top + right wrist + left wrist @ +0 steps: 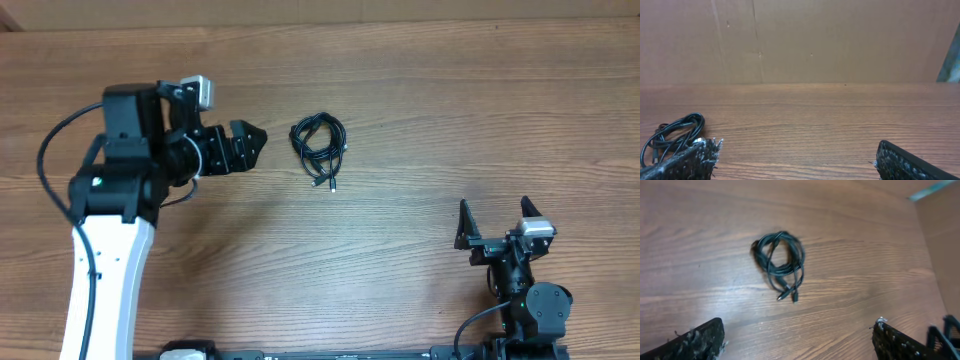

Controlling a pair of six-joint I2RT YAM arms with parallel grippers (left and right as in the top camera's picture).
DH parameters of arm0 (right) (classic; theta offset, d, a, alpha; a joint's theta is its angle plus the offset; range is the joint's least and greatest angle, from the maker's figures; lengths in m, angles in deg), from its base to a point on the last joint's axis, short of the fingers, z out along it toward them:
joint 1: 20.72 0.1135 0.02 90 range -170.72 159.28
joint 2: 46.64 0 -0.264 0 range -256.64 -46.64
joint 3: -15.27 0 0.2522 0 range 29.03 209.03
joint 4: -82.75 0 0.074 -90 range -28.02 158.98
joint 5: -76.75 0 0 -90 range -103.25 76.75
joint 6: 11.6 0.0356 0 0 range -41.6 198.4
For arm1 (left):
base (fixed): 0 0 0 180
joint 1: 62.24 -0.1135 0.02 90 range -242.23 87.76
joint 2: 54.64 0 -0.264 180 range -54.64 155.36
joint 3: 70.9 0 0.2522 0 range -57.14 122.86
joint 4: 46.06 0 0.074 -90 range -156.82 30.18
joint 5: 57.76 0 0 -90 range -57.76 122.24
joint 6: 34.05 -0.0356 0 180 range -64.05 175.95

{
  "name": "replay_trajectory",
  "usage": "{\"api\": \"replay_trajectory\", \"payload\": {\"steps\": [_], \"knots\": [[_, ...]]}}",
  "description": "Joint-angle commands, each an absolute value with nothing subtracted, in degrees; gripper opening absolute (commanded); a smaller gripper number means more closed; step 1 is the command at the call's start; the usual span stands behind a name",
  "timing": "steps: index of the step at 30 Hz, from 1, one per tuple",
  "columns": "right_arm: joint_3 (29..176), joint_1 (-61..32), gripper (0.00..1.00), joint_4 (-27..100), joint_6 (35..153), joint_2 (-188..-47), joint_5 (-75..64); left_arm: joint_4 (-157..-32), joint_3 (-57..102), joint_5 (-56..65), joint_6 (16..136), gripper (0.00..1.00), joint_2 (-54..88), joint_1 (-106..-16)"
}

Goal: Untangle cables
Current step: 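Reach the left gripper forward and down onto the black cable bundle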

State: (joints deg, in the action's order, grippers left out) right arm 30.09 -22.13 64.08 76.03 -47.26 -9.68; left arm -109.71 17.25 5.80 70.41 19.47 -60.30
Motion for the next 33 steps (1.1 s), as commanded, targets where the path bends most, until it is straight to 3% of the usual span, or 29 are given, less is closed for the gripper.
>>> {"api": "replay_trajectory", "payload": {"steps": [1,8,10,19,25,33], "knots": [[29.50,-22.24,1.00,64.41,75.31,-46.83,-10.14,-110.46,20.71,17.28,73.27,0.94,21.39,-56.89],[29.50,-22.24,1.00,64.41,75.31,-46.83,-10.14,-112.27,29.98,38.08,73.12,0.93,29.08,-47.69],[29.50,-22.24,1.00,64.41,75.31,-46.83,-10.16,-111.31,31.55,40.62,73.14,0.85,31.73,-46.25],[29.50,-22.24,1.00,64.41,75.31,-46.83,-10.14,-103.99,31.96,39.39,79.46,0.69,45.56,-44.06],[29.50,-22.24,1.00,64.41,75.31,-46.83,-10.14,-101.43,31.96,31.83,79.81,0.68,53.58,-43.91],[29.50,-22.24,1.00,64.41,75.31,-46.83,-10.14,-97.06,31.96,31.35,84.42,0.61,62.06,-43.75]]}}
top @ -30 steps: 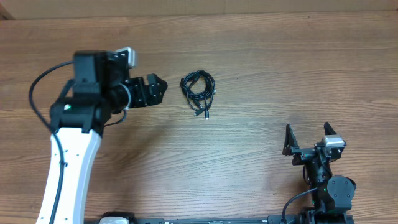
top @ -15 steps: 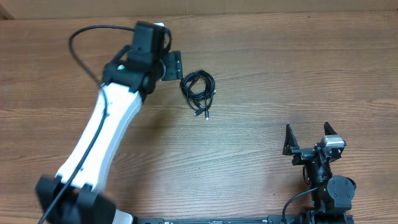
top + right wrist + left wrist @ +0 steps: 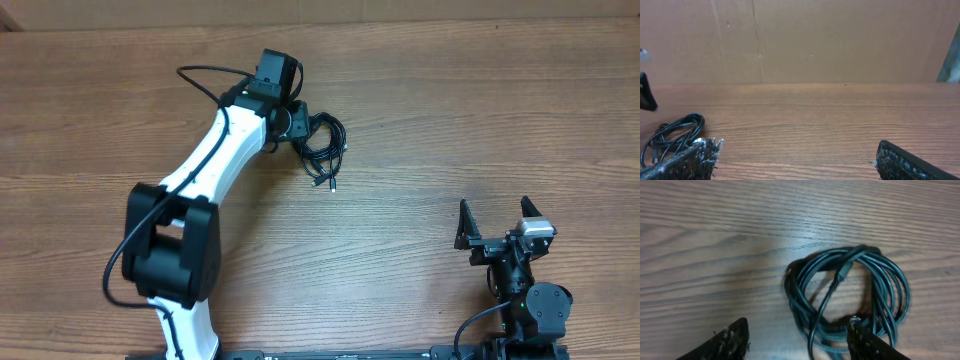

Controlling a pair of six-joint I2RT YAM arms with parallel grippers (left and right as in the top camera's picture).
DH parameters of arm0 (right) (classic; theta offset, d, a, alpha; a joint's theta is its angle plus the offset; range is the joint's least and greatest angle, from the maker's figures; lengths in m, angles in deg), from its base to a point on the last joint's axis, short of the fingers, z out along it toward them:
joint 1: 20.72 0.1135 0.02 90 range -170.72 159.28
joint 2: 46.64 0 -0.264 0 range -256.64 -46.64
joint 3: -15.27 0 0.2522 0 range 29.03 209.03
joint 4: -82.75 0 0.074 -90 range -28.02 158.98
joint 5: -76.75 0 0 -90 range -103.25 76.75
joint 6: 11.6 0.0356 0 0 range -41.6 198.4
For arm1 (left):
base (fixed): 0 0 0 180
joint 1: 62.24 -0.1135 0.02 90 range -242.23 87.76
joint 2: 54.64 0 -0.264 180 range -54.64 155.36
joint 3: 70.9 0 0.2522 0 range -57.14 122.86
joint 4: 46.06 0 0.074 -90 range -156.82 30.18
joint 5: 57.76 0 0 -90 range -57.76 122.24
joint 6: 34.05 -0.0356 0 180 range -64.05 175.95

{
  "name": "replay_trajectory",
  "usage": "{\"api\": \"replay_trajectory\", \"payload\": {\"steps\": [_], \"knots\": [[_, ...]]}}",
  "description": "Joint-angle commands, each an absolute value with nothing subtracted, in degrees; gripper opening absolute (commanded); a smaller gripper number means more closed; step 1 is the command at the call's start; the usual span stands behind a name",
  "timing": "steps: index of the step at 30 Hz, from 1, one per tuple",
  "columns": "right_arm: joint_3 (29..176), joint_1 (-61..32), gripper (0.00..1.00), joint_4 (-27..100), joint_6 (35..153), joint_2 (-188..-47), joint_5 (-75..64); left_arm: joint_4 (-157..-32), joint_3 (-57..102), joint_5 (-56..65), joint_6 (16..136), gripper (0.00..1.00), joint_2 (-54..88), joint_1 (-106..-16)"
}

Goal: Untangle cables
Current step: 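Reach the left gripper forward and down onto the black cable bundle, then close the left gripper on the cable bundle and lift it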

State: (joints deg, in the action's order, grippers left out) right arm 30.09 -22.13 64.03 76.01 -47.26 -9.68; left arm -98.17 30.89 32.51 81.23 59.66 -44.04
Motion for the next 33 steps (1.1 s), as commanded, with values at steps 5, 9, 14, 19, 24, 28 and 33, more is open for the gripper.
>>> {"api": "replay_trajectory", "payload": {"steps": [5,9,14,19,24,28,33], "knots": [[29.50,-22.24,1.00,64.41,75.31,-46.83,-10.14,-94.22,31.96,31.35,86.00,0.51,66.06,-43.75],[29.50,-22.24,1.00,64.41,75.31,-46.83,-10.14,-94.26,31.96,31.33,87.29,0.46,69.52,-43.54],[29.50,-22.24,1.00,64.41,75.31,-46.83,-10.14,-95.92,31.99,31.35,87.24,0.04,71.29,-43.45],[29.50,-22.24,1.00,64.41,75.31,-46.83,-10.14,-103.44,34.39,32.01,87.94,0.04,68.42,-43.91],[29.50,-22.24,1.00,64.41,75.31,-46.83,-10.14,-118.70,39.51,34.21,100.29,0.04,62.61,-43.89],[29.50,-22.24,1.00,64.41,75.31,-46.83,-10.14,-130.56,42.43,29.41,116.16,0.07,57.30,-43.82],[29.50,-22.24,1.00,64.41,75.31,-46.81,-10.14,-134.94,42.43,23.46,120.53,1.00,53.87,-43.82]]}}
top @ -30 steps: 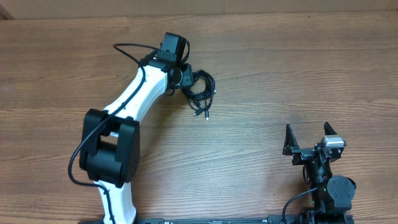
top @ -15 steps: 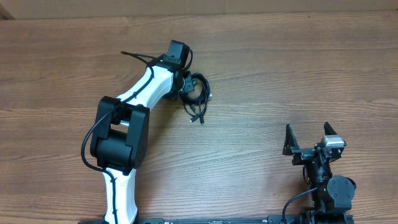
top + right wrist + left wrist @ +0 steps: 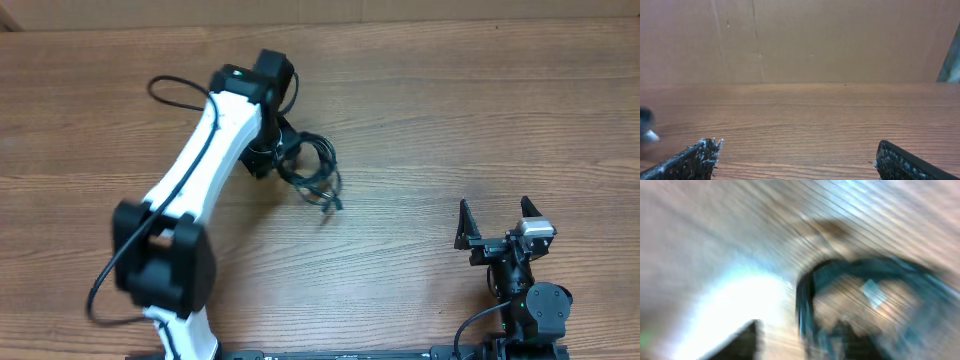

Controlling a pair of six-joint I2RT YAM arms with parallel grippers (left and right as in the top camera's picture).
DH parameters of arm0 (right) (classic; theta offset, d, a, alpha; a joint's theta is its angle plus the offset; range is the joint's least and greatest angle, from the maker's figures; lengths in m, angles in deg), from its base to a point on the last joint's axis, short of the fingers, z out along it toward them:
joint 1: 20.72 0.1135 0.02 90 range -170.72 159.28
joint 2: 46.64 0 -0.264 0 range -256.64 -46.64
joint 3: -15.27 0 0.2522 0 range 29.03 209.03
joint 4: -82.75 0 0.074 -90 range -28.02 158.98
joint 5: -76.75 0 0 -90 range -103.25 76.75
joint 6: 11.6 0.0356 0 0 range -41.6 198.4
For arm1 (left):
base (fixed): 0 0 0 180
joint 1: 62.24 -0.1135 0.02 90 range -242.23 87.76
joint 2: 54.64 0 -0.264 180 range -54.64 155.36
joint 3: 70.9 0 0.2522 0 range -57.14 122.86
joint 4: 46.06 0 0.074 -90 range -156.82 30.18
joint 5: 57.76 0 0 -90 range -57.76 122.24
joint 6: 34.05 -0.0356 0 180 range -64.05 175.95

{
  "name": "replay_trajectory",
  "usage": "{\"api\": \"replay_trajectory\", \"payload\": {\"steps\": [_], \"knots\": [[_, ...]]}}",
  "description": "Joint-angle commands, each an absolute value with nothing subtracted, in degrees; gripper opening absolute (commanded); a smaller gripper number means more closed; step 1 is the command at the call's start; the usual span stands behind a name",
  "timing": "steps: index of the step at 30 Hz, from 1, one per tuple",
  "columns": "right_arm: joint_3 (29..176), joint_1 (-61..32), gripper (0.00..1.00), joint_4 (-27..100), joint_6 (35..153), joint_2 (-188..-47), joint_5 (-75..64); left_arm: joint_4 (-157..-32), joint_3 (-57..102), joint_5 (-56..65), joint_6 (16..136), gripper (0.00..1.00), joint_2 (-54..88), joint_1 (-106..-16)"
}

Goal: Untangle cables
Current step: 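Close the left gripper on the cable bundle and lift it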

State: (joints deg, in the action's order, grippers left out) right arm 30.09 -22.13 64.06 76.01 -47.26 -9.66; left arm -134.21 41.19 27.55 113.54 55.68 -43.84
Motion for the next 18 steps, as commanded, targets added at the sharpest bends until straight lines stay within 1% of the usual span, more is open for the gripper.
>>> {"api": "replay_trajectory", "payload": {"steps": [1,5,6,9,10,11,13,16,18], "knots": [[29.50,-22.24,1.00,64.41,75.31,-46.83,-10.14,-135.13,42.43,23.50,118.87,1.00,53.87,-43.82],[29.50,-22.24,1.00,64.41,75.31,-46.83,-10.14,-135.44,42.35,24.14,106.54,1.00,54.04,-43.82],[29.50,-22.24,1.00,64.41,75.31,-46.83,-10.14,-134.83,42.35,25.14,102.96,0.95,54.04,-43.80],[29.50,-22.24,1.00,64.41,75.31,-46.83,-10.14,-131.81,42.32,31.61,89.49,0.89,54.11,-43.69],[29.50,-22.24,1.00,64.41,75.31,-46.83,-10.14,-130.69,42.26,34.67,85.10,0.81,54.17,-43.54],[29.50,-22.24,1.00,64.41,75.31,-46.83,-10.14,-129.80,42.17,36.95,82.04,0.70,54.35,-43.45],[29.50,-22.24,1.00,64.41,75.31,-46.81,-10.14,-127.88,41.89,38.63,77.12,0.55,54.81,-43.43],[29.50,-22.24,1.00,64.41,75.31,-46.83,-10.14,-125.01,41.60,36.36,72.73,0.52,56.25,-43.45],[29.50,-22.24,1.00,64.41,75.31,-46.83,-10.14,-123.98,41.60,33.36,70.00,0.52,57.61,-43.34]]}}
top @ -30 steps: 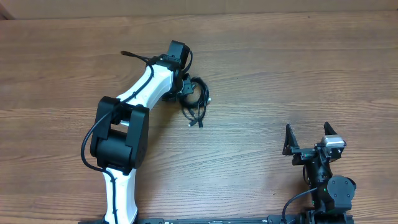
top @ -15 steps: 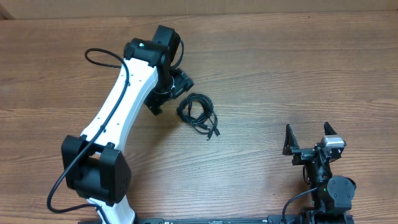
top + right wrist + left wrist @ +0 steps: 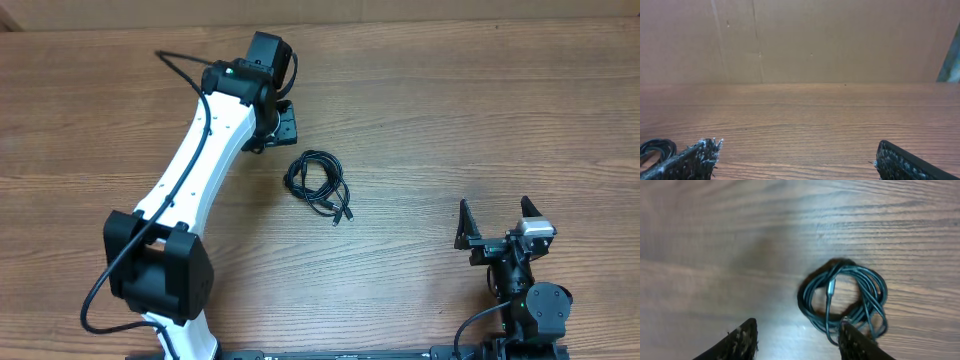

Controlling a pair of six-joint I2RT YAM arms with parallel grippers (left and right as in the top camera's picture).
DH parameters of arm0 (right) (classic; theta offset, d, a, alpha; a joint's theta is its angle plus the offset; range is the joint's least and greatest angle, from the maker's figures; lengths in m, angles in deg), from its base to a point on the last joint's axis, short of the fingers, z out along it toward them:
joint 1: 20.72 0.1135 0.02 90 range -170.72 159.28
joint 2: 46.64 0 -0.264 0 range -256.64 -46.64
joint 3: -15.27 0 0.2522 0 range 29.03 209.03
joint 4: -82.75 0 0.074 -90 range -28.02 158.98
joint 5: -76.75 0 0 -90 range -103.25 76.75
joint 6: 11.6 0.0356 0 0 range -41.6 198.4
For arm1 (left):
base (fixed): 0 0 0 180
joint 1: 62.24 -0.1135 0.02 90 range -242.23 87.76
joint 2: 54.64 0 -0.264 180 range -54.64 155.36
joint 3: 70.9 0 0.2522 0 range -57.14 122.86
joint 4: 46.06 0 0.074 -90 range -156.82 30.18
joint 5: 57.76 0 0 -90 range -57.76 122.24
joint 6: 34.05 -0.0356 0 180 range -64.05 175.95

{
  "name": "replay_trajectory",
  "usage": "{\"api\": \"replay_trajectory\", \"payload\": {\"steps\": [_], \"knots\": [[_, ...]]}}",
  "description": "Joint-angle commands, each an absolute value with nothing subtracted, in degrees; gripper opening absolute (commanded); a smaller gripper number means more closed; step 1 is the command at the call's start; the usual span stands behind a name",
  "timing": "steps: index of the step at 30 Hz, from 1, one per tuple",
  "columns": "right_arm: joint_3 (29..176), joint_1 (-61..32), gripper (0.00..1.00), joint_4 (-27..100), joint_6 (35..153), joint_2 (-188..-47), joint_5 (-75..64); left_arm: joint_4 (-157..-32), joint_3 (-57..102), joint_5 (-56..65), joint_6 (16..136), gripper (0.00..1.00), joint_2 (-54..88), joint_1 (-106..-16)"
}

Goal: Untangle cables
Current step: 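Close the left gripper on the cable bundle and lift it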

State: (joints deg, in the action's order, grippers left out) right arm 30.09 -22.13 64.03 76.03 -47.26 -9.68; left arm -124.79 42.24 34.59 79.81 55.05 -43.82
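A black cable [image 3: 316,186], coiled in a small tangled loop with its two plug ends [image 3: 344,213] trailing toward the right front, lies on the wooden table [image 3: 450,120]. My left gripper [image 3: 286,124] hovers just beyond the coil's far left side, open and empty. In the left wrist view the coil [image 3: 845,298] lies just ahead of the gripper [image 3: 797,345], and the right fingertip [image 3: 856,341] overlaps its near edge. My right gripper [image 3: 493,226] rests open at the front right, far from the coil. The right wrist view catches only a bit of cable [image 3: 655,147] at its left edge.
A brown cardboard wall [image 3: 800,40] stands along the table's far edge. The left arm's white links [image 3: 190,180] stretch from the front left across the table's left half. The right arm's base [image 3: 530,305] sits at the front right.
The coil now lies a little nearer the front and right than before. My left gripper has gone from down at the coil to above and beyond it, open. The right arm is unchanged.
First my left gripper hung open to the left of the coil. Then it was down at the coil with its open fingers around the loop's left strands. Later the coil sat shifted toward the front with the wrist view blurred. Now the coil lies free, farther forward.
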Motion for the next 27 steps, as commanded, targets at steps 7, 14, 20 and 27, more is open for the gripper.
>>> {"api": "replay_trajectory", "payload": {"steps": [7,14,20,27], "knots": [[29.50,-22.24,1.00,64.41,75.31,-46.83,-10.14,-121.69,41.60,18.19,54.00,0.64,64.88,-42.57],[29.50,-22.24,1.00,64.41,75.31,-46.83,-10.14,-118.43,41.60,18.41,46.72,0.80,70.92,-40.91],[29.50,-22.24,1.00,64.41,75.31,-46.83,-10.14,-114.00,41.60,26.98,46.74,0.55,74.83,-40.83],[29.50,-22.24,1.00,64.41,75.31,-46.83,-10.14,-112.49,41.60,28.84,46.98,0.04,76.73,-40.83]]}}
